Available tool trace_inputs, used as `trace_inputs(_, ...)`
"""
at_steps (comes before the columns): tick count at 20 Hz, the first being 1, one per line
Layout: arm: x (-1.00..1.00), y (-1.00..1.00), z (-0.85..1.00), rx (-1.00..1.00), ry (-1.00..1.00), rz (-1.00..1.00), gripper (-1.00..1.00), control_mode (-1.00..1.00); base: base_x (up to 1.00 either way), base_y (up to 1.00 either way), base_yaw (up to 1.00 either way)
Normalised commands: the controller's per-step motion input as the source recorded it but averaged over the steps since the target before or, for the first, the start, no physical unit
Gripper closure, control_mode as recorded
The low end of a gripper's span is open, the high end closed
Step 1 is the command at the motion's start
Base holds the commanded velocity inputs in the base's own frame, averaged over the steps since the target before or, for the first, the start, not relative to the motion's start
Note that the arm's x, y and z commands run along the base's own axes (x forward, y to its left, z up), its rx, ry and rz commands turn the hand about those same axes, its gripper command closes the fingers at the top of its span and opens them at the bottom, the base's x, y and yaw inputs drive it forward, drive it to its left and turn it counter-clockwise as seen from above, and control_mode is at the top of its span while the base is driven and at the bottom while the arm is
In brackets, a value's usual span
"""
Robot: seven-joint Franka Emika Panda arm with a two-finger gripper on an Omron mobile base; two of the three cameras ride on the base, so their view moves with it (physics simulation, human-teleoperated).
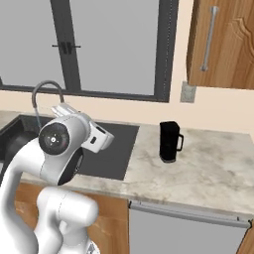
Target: Turn on the sink faucet and place the jug under the water for a few seconds to fill it up.
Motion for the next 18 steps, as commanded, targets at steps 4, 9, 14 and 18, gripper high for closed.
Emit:
trace_inputs(4,0.0,0.0,0.0,0.0,0.0,0.0,-1.0,1.0,-0.27,-0.78,0.0)
trace_inputs(9,0.0,0.0,0.0,0.0,0.0,0.0,-1.0,1.0,-0.23,-0.78,0.0)
trace_inputs(14,0.0,0.0,0.0,0.0,0.0,0.0,-1.0,1.0,-0.06,-0.71,0.0)
trace_inputs(18,0.0,0.0,0.0,0.0,0.0,0.0,-1.0,1.0,0.0,-0.61,0.0)
